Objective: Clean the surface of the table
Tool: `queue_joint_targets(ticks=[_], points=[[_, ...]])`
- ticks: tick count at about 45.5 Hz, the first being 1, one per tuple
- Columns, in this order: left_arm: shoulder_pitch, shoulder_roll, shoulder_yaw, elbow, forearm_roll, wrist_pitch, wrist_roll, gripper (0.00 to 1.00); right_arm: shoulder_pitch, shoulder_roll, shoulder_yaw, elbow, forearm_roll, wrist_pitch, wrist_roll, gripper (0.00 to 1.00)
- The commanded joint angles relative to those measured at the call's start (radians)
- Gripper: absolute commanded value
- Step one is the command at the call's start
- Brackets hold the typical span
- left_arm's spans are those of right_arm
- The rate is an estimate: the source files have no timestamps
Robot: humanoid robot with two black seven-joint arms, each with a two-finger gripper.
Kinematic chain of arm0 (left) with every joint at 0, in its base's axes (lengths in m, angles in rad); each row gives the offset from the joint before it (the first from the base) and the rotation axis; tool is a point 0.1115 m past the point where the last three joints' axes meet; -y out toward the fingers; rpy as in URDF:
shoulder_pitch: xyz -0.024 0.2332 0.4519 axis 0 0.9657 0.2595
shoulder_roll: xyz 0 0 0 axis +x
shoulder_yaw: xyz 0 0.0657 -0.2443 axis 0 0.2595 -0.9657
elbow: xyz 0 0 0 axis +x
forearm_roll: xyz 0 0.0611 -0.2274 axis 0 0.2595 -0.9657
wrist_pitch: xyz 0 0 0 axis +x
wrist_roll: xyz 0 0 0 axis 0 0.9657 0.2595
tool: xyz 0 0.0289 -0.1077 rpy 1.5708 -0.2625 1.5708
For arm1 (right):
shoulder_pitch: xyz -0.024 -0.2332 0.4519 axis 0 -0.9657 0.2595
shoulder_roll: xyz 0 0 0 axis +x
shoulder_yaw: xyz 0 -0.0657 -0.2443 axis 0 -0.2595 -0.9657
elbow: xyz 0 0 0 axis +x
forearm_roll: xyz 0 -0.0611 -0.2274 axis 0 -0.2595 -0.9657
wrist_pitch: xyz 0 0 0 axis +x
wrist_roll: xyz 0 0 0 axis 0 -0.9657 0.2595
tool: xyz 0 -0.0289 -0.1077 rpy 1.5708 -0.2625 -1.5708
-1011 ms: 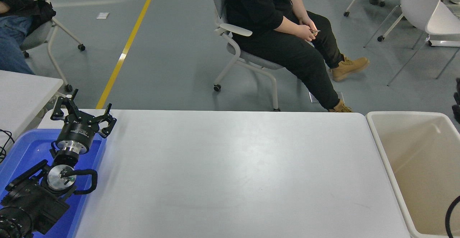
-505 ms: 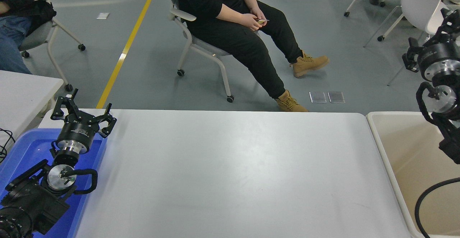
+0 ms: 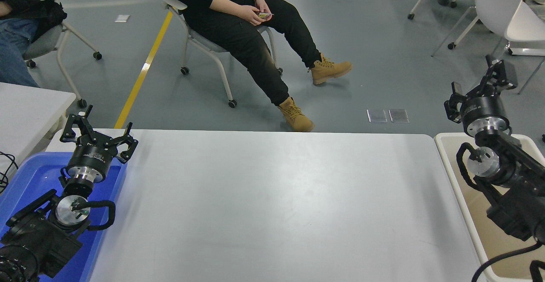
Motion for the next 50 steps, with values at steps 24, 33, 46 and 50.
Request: queue_joint_targets(ticks=[24, 33, 46, 50], points=[[0.0, 0.0, -0.001, 0.0, 0.0, 0.0, 0.0, 1.0, -0.125, 0.061, -0.02, 0.034, -0.025, 0.045, 0.035, 0.98], [0.0, 0.0, -0.001, -0.001, 0.0, 0.0, 0.0, 1.0, -0.112, 0.079, -0.015, 0.021, -0.074, 0.043, 0.035, 0.98], [0.0, 0.0, -0.001, 0.0, 0.0, 0.0, 0.0, 1.0, -0.066, 0.081, -0.015, 0.018, -0.074, 0.045, 0.035, 0.98], [0.0, 0.0, 0.001, 0.0, 0.0, -0.001, 0.0, 1.0, -0.066, 0.081, -0.015, 0.02, -0.074, 0.045, 0.036, 0.98]])
